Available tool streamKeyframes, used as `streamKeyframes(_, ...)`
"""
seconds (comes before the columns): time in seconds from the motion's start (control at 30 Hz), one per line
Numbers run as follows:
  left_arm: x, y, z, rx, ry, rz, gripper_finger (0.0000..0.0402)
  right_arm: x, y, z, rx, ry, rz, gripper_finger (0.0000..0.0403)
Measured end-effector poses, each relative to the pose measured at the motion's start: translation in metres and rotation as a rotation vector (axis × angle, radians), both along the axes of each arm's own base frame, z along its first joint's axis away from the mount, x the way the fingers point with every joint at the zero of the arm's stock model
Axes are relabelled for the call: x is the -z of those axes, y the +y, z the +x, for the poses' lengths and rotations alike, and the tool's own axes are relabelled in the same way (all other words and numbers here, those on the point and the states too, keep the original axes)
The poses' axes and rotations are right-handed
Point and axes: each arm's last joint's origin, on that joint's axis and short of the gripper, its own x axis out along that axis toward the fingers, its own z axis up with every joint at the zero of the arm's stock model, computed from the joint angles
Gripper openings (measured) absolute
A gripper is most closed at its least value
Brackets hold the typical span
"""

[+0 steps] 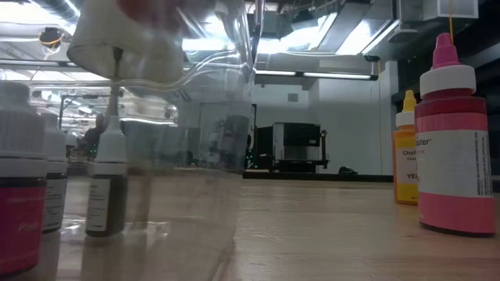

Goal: Pick & Place food coloring
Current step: Put the large orange food coloring bottle into the bin

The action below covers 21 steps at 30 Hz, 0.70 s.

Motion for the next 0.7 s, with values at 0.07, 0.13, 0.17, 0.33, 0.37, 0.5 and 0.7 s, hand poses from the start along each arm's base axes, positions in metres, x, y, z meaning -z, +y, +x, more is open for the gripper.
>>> streamKeyframes(0.07,0.0,0.0,0.0,0.003,0.003,-0.006,0.0093,0.0,-0.002,0.001,0.003,0.005,0.008,0.0158)
streamKeyframes(0.13,0.0,0.0,0.0,0.006,0.005,-0.012,0.0093,0.0,-0.005,0.002,0.016,0.01,0.011,0.0158)
streamKeyframes(0.17,0.0,0.0,0.0,0.008,0.006,-0.014,0.0093,0.0,-0.006,0.003,0.022,0.014,0.016,0.0158)
streamKeyframes(0.33,0.0,0.0,0.0,0.009,0.008,-0.015,0.0093,0.002,-0.01,0.004,0.009,0.058,0.07,0.0158)
streamKeyframes(0.37,0.0,0.0,0.0,0.01,0.01,-0.013,0.0093,0.002,-0.01,0.004,0.0,0.067,0.08,0.0158)
streamKeyframes(0.5,0.0,0.0,0.0,0.011,0.011,-0.012,0.0093,0.007,-0.008,0.006,-0.014,0.077,0.088,0.0158)
streamKeyframes(0.7,0.0,0.0,0.0,0.01,0.01,-0.013,0.0093,0.03,-0.004,0.012,-0.027,0.134,0.086,0.0158)
